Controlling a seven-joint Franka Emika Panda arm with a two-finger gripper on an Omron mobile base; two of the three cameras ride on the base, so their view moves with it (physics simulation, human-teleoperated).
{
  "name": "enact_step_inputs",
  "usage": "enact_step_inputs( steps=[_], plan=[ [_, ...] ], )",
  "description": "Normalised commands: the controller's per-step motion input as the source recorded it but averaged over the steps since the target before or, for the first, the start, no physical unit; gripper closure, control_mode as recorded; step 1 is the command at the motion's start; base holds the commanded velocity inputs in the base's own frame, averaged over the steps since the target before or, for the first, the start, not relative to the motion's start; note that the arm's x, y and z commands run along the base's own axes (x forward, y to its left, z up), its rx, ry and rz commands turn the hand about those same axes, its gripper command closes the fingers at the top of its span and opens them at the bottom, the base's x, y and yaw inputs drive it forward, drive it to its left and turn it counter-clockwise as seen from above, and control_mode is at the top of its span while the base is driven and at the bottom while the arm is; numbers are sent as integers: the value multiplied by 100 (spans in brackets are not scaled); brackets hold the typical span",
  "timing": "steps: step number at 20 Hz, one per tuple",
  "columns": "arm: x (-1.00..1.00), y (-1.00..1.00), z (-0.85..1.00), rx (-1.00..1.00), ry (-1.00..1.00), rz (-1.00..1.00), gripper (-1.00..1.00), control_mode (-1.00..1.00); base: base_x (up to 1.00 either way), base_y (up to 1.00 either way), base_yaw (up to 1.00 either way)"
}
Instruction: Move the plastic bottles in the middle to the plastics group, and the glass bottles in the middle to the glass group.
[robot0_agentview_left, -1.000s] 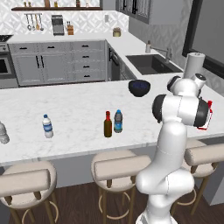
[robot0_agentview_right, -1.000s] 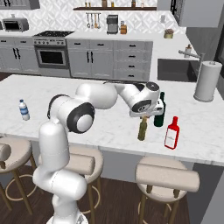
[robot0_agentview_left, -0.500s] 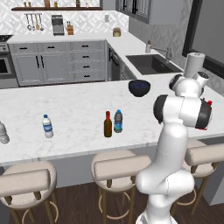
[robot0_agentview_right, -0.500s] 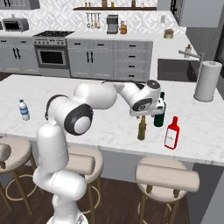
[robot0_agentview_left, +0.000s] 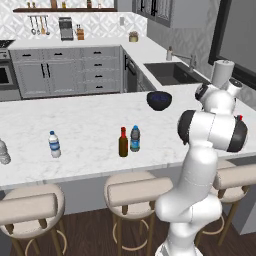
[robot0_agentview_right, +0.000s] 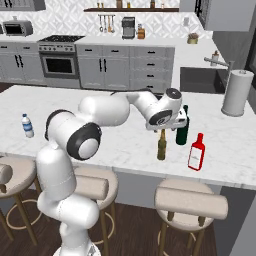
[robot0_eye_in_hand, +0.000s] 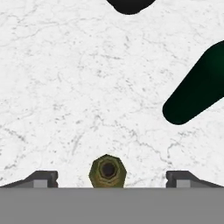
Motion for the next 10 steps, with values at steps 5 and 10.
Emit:
enact_step_inputs(
  steps=[5,10],
  plan=[
    [-32,29,51,0,-9,0,-100,-100,0,0,0],
    [-55,55,27,-2,0,1,-100,-100,0,0,0]
  ],
)
